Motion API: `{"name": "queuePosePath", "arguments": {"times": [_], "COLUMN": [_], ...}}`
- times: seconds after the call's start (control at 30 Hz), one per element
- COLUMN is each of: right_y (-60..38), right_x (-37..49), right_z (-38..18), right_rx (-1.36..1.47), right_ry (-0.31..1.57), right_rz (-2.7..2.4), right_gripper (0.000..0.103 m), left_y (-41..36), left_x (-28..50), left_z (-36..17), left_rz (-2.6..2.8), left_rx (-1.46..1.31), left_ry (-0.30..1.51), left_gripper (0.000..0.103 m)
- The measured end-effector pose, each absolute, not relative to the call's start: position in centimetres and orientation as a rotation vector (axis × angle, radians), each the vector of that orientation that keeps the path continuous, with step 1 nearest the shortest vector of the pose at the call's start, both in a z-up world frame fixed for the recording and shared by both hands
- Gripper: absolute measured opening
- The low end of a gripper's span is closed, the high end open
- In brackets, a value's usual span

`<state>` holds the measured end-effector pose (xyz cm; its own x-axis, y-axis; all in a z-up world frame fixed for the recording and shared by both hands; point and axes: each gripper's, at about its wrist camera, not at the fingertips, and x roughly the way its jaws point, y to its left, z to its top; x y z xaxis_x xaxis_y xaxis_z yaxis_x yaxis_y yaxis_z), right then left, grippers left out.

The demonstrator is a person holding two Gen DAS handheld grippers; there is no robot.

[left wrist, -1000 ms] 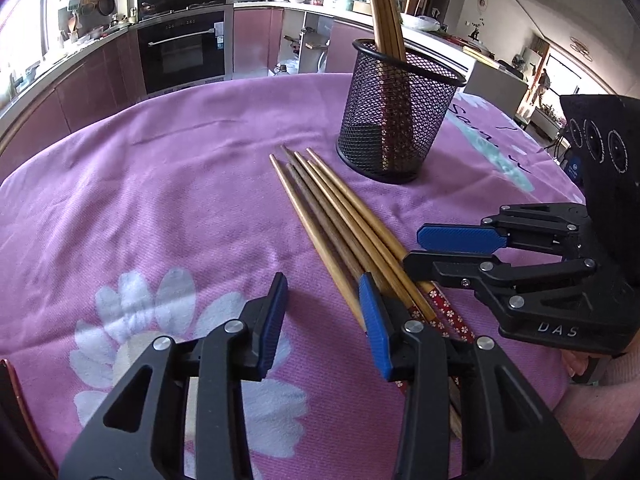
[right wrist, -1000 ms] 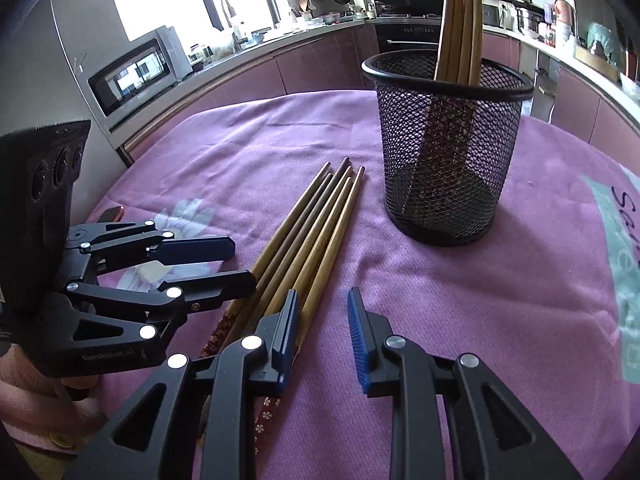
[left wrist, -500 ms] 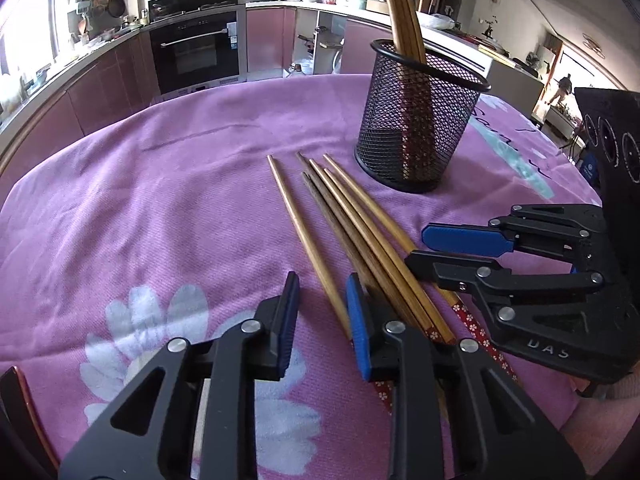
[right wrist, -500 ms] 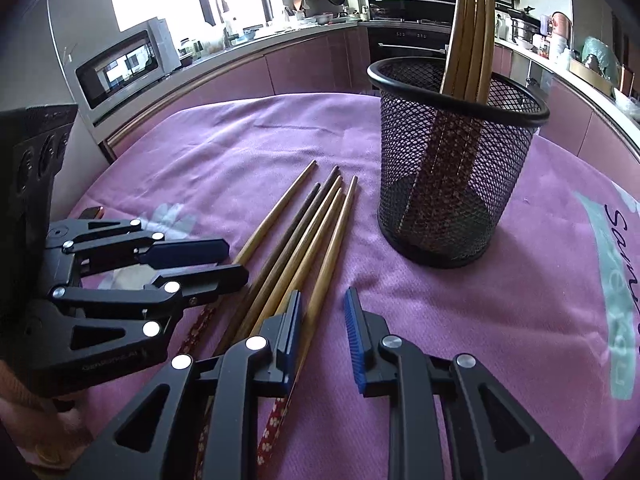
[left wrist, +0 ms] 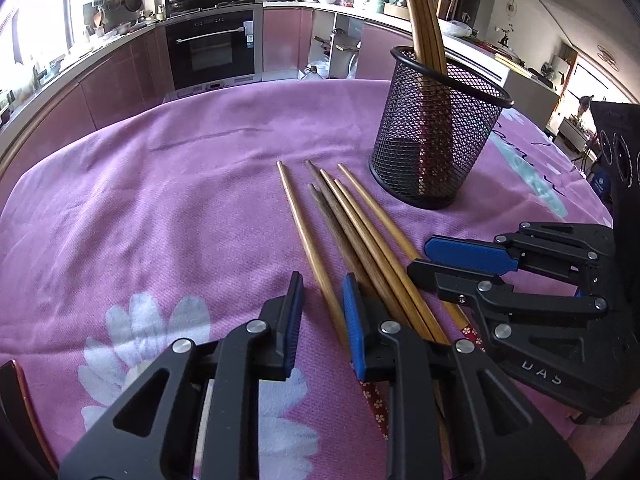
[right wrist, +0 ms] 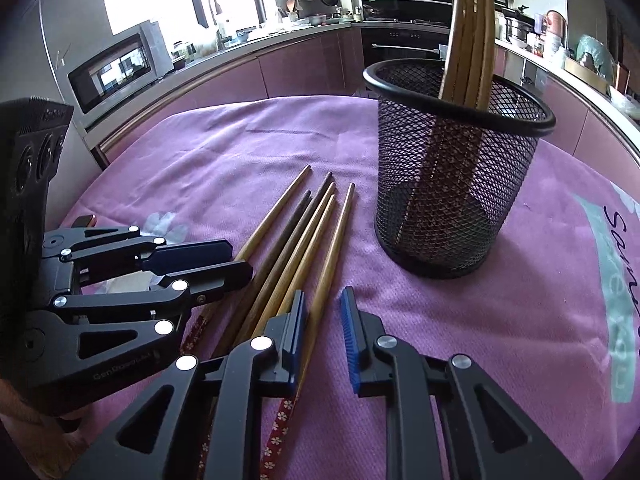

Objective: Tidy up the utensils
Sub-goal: 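Close the left tool on a chopstick while the right tool grasps another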

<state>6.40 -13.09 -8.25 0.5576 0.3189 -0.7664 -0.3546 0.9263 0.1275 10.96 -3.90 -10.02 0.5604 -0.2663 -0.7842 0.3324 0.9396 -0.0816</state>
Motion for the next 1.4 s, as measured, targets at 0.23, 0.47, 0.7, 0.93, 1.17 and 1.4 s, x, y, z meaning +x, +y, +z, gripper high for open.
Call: {"name": "queuePosePath", "arguments": {"times": [0.23,0.47,0.7,0.93,1.17,1.4], "right_y": [-13.5,-14.0,-14.5,-14.8,-15.1,-15.6], "right_x": [6.7,6.6,6.3,5.9,5.2,5.0], "right_z": [-8.3,-8.3,-8.1,-7.5,-6.5,-5.6], "right_rx": [-0.004,0.026,0.049,0.081,0.121,0.163], "right_ry": [0.899,0.901,0.903,0.892,0.864,0.842], "right_rz": [0.392,0.397,0.418,0.446,0.514,0.551], "right_gripper": [0.006,0.006,0.005,0.005,0.005,0.005], "left_y": [-3.9,-3.5,-3.1,-2.6,-2.0,-1.7], "left_x": [10.9,10.9,10.8,10.4,9.8,9.2], "left_z": [-10.1,-10.1,-10.0,-9.4,-8.4,-7.1], "left_rz": [-0.328,-0.320,-0.314,-0.320,-0.350,-0.386], "left_rx": [0.060,0.020,-0.006,-0.029,-0.065,-0.105], "left_ry": [0.909,0.915,0.919,0.913,0.893,0.871], "left_gripper": [0.012,0.009,0.008,0.008,0.008,0.008]}}
